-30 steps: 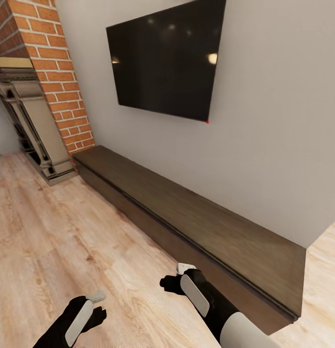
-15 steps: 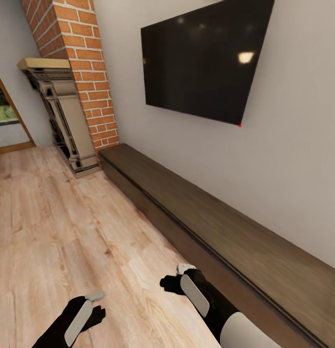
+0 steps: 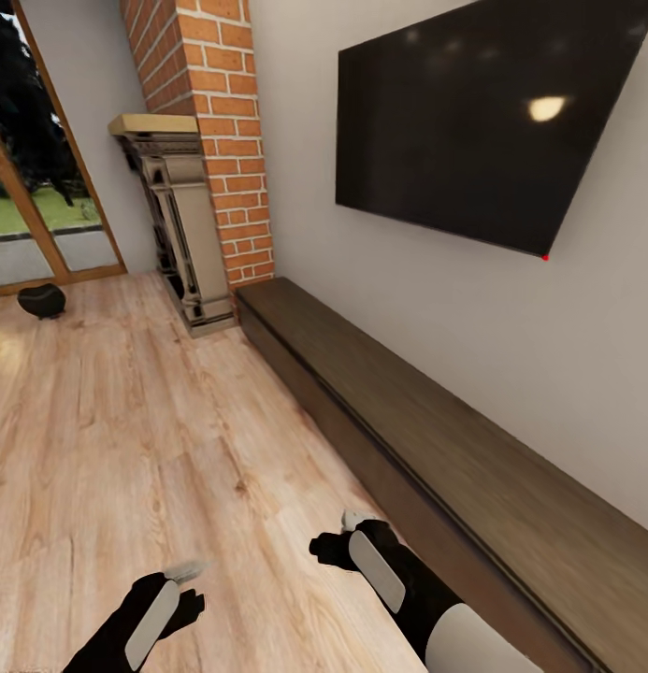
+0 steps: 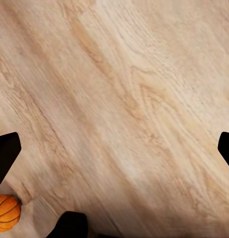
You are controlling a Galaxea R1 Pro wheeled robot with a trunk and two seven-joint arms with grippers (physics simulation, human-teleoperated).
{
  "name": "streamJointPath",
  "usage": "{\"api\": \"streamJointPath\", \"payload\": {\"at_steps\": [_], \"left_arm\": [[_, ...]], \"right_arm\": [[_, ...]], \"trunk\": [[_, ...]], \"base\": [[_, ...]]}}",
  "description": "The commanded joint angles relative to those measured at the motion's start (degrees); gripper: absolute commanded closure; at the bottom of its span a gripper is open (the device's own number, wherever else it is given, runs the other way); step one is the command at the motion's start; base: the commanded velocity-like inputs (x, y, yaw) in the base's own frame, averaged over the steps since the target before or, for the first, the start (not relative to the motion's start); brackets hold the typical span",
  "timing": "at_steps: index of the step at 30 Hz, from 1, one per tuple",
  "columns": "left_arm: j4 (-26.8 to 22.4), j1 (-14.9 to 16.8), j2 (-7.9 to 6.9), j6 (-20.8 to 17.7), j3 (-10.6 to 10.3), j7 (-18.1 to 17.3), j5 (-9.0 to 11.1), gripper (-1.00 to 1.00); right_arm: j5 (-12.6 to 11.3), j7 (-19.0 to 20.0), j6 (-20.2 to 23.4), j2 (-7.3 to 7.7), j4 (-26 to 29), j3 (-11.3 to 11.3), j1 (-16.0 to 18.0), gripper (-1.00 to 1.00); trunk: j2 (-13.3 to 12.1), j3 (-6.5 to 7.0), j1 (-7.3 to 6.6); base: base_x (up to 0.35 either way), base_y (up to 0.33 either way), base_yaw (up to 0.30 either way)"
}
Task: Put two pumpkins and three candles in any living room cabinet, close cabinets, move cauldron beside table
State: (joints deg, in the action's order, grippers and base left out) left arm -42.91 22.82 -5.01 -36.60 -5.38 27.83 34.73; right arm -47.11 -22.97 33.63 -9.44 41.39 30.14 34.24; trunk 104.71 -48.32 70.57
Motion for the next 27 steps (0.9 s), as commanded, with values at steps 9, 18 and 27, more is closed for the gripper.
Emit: {"api": "streamJointPath", "payload": {"at_steps": [9,18,27], "left_arm": [[-0.1,0.0,-0.09,-0.1,-0.3,0.6,0.6,-1.00],[-0.1,0.0,-0.09,-0.1,-0.2,0.6,0.6,-1.00],[-0.1,0.0,0.00,0.2,-0.2,0.6,0.6,-1.00]], "right_arm": [[-0.6,-0.6,0.0,0.03,0.1,0.2,0.0,-1.00],[-0.5,-0.6,-0.1,0.03,0.0,0.2,0.0,-1.00],[-0.5,-0.6,-0.1,-0.04,0.0,0.2,0.0,-1.00]], "trunk": [[0.0,-0.05,0.02],[0.0,-0.05,0.02],[0.0,-0.05,0.02]], "base": [[0.301,0.000,0.291],[0.323,0.002,0.291],[0.325,0.020,0.291]]}}
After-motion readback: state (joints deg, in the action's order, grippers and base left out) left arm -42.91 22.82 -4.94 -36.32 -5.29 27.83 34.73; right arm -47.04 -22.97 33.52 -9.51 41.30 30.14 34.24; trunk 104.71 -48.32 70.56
